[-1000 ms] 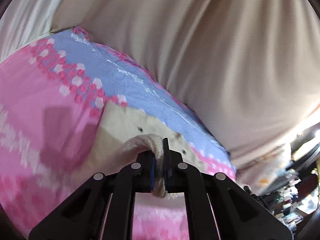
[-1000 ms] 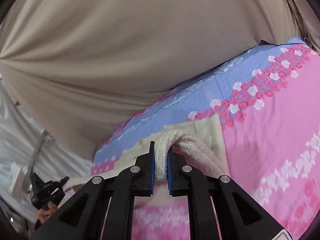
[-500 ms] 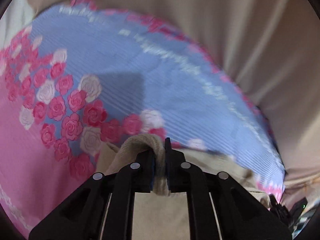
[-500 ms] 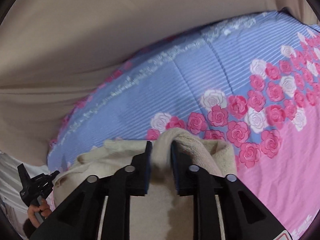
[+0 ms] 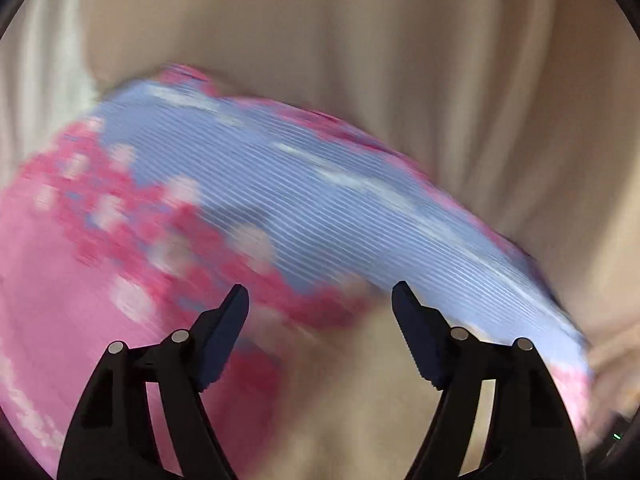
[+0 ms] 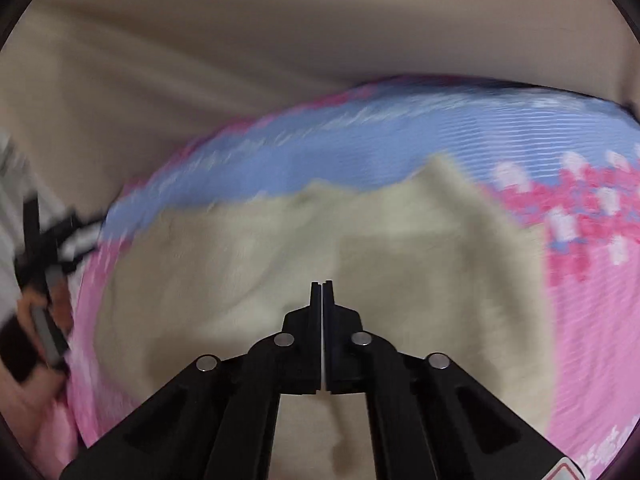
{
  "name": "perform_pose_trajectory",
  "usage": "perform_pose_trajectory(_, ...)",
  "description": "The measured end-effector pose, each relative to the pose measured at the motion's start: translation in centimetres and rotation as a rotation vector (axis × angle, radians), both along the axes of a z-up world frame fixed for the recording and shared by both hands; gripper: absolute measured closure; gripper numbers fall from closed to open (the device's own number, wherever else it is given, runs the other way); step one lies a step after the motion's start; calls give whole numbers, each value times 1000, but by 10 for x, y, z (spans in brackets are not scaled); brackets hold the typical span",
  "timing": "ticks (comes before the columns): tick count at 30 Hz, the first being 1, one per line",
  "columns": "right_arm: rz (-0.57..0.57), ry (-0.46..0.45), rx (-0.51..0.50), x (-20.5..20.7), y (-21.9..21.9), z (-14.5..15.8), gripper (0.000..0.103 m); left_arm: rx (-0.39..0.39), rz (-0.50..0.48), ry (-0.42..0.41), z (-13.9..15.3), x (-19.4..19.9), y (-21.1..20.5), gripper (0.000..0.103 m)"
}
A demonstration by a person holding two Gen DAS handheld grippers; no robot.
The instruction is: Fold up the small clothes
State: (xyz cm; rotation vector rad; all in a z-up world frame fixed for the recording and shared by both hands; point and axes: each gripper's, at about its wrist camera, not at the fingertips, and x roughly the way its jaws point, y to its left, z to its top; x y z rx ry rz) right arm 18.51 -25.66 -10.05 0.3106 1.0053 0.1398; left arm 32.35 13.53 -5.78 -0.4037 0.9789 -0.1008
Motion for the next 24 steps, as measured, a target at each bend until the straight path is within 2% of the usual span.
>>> perform_pose_trajectory(2, 113, 40, -120, 11, 34, -18, 103, -25, -130, 16, 0, -20, -30, 28)
perform_pose_trajectory(4, 84, 81, -200, 31, 35, -38, 103, 7, -224, 62, -16, -36, -64, 23)
perform_pose_trajectory(6, -7, 91, -157, 45, 9, -47, 103, 88, -273, 104, -39, -41, -89, 23)
perform_pose_trajectory(7, -100, 104, -143, 50, -10, -44, 103, 190, -261, 126, -54, -40, -92, 23)
perform_pose_trajectory(8, -173, 103, -157, 50, -26, -39, 103, 262, -218, 136, -63, -35, -90, 32)
perform_pose_trajectory(9, -217, 93, -156, 48, -37, -32, 101, 286, -164, 149, -70, -30, -80, 35)
perform_pose_trajectory(10, -251, 85, -136, 43, -52, -25, 99, 221, -121, 137, -71, -24, -67, 34)
perform_pose_trajectory(11, -256, 87, -121, 38, -60, -21, 99, 189, -94, 124, -68, -19, -58, 35)
perform_pose_trajectory(12, -240, 82, -105, 34, -63, -16, 99, 193, -85, 116, -64, -14, -55, 35)
perform_pose_trajectory(14, -167, 66, -109, 30, -59, -10, 99, 307, -80, 87, -58, -1, -62, 34)
perform_pose_trajectory(15, -124, 61, -125, 30, -56, -12, 99, 354, -78, 77, -59, 5, -66, 28)
perform_pose_trajectory(16, -95, 70, -165, 36, -53, -20, 99, 372, -85, 99, -68, 15, -74, 27)
perform_pose_trajectory(18, -141, 174, -239, 58, -64, -47, 103, 348, -91, 172, -82, 35, -73, 25)
perform_pose_trajectory(20, -223, 164, -171, 61, -88, -46, 103, 327, -62, 189, -84, 47, -67, 23)
perform_pose_trajectory(21, -258, 153, -193, 62, -89, -39, 99, 308, -53, 191, -78, 45, -66, 24)
perform_pose_trajectory(23, -249, 96, -184, 58, -85, -19, 90, 229, -34, 137, -56, 35, -61, 26)
perform_pose_trajectory(24, -228, 87, -157, 57, -80, -15, 89, 195, -50, 95, -41, 28, -61, 25)
